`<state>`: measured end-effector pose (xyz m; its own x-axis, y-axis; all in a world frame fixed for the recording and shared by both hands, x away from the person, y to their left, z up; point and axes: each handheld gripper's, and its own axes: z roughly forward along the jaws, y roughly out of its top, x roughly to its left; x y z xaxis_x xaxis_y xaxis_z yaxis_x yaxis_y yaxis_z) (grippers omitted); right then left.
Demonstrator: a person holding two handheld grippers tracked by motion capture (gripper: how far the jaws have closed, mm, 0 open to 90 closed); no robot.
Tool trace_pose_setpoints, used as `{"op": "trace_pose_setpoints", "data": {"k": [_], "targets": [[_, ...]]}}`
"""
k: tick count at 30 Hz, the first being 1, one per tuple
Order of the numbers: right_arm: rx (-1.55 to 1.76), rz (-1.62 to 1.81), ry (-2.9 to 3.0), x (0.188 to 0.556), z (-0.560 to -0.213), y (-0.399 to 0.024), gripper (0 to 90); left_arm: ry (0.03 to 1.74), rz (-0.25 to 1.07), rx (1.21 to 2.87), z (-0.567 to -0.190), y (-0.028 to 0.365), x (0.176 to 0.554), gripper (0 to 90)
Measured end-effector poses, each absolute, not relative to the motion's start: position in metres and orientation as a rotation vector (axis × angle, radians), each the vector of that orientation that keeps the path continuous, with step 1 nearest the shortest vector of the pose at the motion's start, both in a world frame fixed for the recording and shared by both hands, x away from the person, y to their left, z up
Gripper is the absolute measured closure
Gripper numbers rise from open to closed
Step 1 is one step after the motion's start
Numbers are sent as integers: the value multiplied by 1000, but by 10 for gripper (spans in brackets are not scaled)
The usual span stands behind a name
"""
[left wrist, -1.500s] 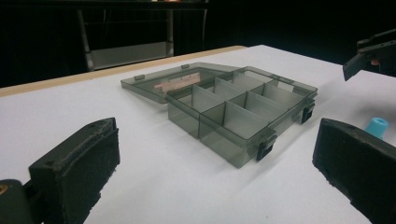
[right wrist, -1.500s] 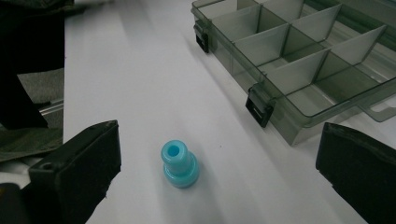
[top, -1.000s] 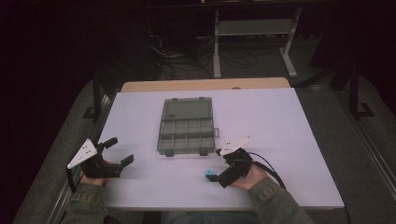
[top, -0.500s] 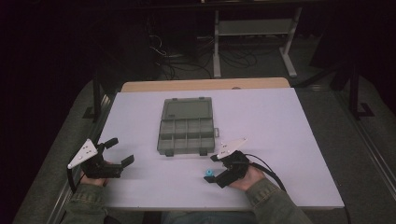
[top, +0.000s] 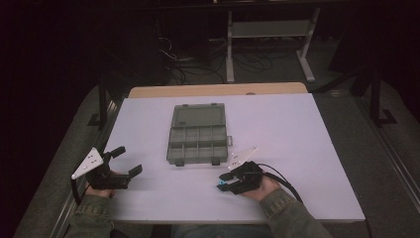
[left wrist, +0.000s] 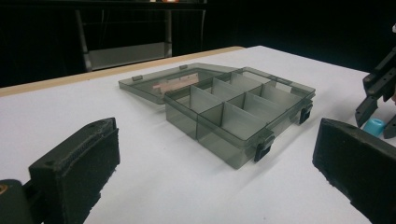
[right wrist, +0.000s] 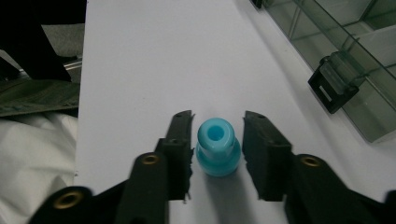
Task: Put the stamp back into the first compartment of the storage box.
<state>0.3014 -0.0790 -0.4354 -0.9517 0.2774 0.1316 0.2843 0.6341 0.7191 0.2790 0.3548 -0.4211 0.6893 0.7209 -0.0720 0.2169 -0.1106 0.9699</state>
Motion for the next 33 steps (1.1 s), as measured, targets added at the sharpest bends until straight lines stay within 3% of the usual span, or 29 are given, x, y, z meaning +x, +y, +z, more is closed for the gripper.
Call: {"op": "trace_pose_setpoints", "data": {"k": [5, 33], "targets": [[-498, -1263, -2840, 301, -434, -80, 710, 770, 507, 1664, -421, 355, 279, 3], [-526, -1273, -2834, 304, -411, -80, 716, 765, 503, 1673, -421, 354, 279, 3]]}}
